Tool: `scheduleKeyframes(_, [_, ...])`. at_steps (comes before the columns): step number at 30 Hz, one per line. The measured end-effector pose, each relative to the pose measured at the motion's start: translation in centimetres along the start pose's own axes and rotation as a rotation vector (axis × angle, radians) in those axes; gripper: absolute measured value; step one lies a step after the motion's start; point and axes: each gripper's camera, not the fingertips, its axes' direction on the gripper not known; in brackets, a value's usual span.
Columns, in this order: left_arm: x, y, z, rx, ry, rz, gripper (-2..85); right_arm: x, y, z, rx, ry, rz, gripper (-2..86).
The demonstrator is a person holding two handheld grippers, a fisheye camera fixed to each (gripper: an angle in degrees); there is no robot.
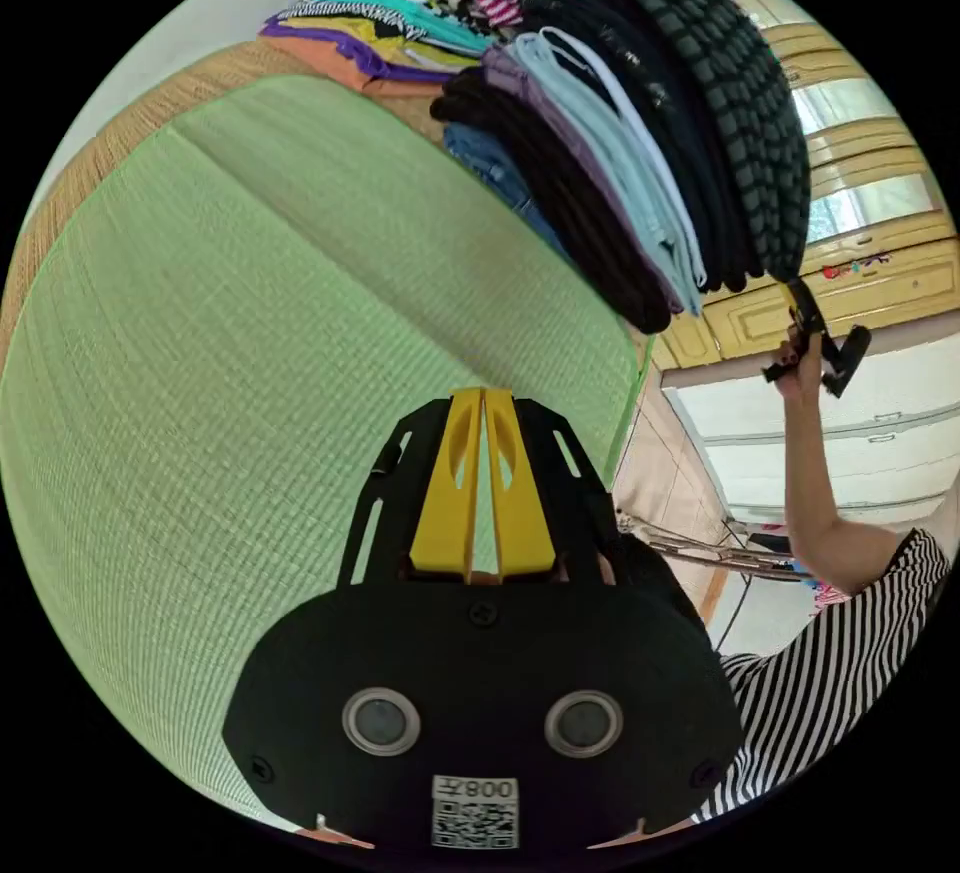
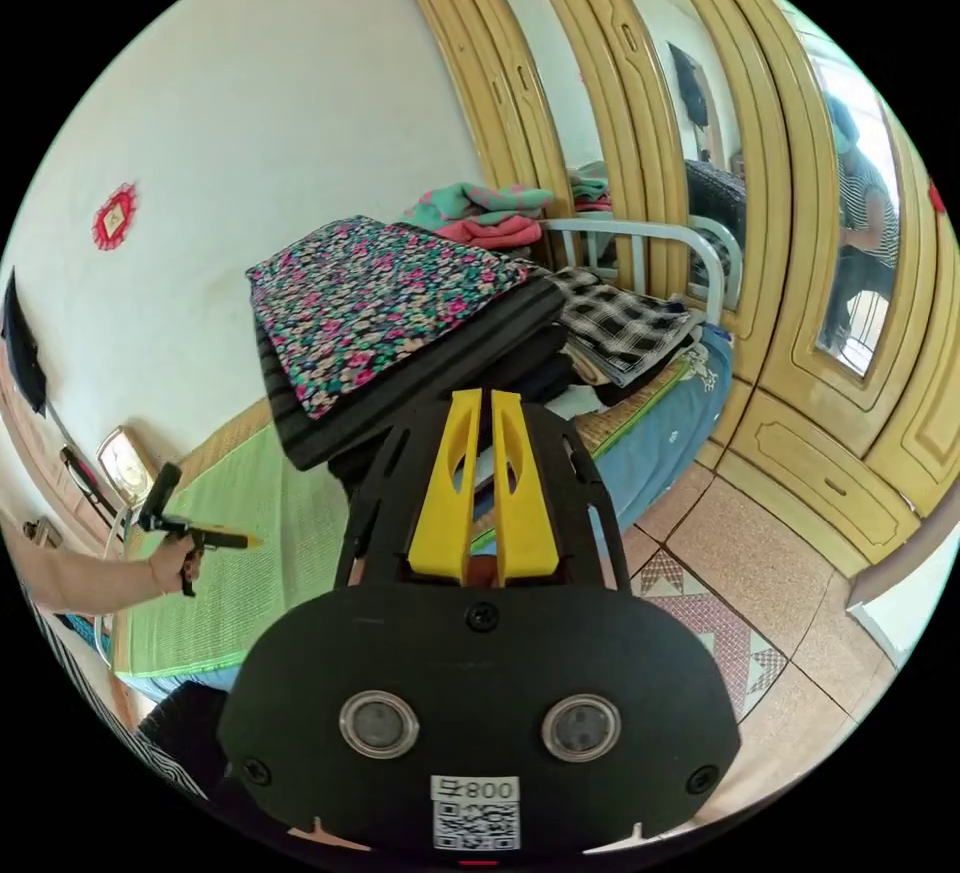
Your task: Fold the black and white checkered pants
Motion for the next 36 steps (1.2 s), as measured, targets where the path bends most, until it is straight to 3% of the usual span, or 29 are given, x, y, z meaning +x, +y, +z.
scheduleKeyframes(2, [0.1,1.0,1.9,-0.064,-0.061,0.021,0.2,1.2,-1.8,2.1,0.003,0.019,0.01,2.8])
scheduleKeyframes(11, [1.5,2.5,3.7,0.022,-0.196,0.097,0.4,4.9,-14.0,16.3,-0.028,0.048,0.013,7.4])
scheduleKeyframes(15, [2.1,2.2,4.2,0.004,-0.234,0.163,0.4,4.0,-20.6,25.2,-0.175,0.071,-0.072,8.0])
scheduleKeyframes(21, [2.3,2.0,4.7,-0.03,-0.254,0.248,0.3,0.5,-26.4,34.0,-0.23,0.076,-0.165,9.8])
scheduleKeyframes(30, [2.3,0.5,5.0,-0.163,-0.255,0.223,0.4,-6.4,-29.3,49.6,-0.507,0.166,-0.401,11.0])
scheduleKeyframes(36, [2.2,0.0,4.9,-0.234,-0.256,0.142,0.4,-9.4,-28.4,56.9,-0.588,0.172,-0.5,11.3])
